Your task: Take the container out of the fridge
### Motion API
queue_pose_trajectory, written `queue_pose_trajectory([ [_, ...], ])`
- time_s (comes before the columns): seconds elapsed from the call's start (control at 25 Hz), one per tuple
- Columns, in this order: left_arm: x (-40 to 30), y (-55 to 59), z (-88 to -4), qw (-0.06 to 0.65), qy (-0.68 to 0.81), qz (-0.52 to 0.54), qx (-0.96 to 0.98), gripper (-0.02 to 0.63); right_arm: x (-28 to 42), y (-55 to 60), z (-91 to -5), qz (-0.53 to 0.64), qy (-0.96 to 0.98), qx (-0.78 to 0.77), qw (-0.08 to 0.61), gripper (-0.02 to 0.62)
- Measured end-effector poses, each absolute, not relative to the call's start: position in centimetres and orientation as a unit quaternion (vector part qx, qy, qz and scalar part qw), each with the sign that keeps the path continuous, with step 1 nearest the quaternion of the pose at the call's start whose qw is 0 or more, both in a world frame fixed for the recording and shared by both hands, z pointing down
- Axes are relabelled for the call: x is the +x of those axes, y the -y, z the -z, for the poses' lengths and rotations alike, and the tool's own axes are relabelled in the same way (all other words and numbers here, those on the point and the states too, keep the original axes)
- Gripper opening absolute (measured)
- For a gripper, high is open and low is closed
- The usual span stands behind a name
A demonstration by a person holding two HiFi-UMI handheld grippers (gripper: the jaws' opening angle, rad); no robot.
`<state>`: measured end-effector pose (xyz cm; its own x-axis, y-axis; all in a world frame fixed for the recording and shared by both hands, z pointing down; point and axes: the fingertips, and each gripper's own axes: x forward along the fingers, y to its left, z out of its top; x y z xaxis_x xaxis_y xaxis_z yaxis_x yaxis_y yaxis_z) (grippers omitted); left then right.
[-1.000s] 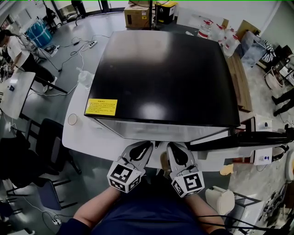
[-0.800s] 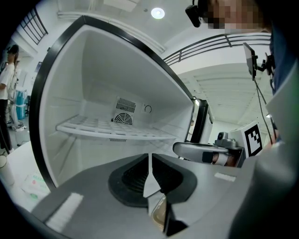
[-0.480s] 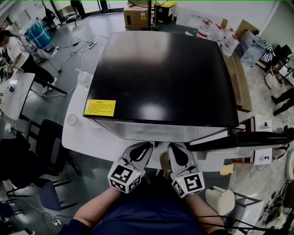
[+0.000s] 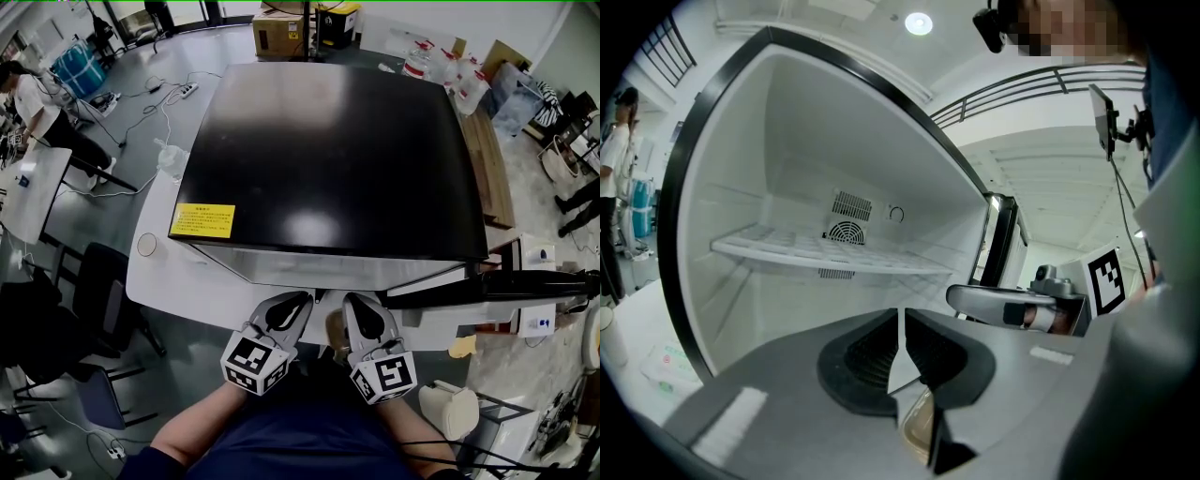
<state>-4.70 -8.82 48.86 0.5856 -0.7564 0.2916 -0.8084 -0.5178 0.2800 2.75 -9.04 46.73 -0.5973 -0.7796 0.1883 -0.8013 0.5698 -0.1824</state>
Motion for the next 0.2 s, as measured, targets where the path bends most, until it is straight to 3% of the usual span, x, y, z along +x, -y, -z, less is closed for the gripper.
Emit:
queue_pose_trajectory([
  [0.2,-4.53,9.06,-49.26,0.197,0.452,-0.068,0.867,0.025,3.01,9.28,-46.95,-0.122,0.885,0.447,0.045,0.008],
])
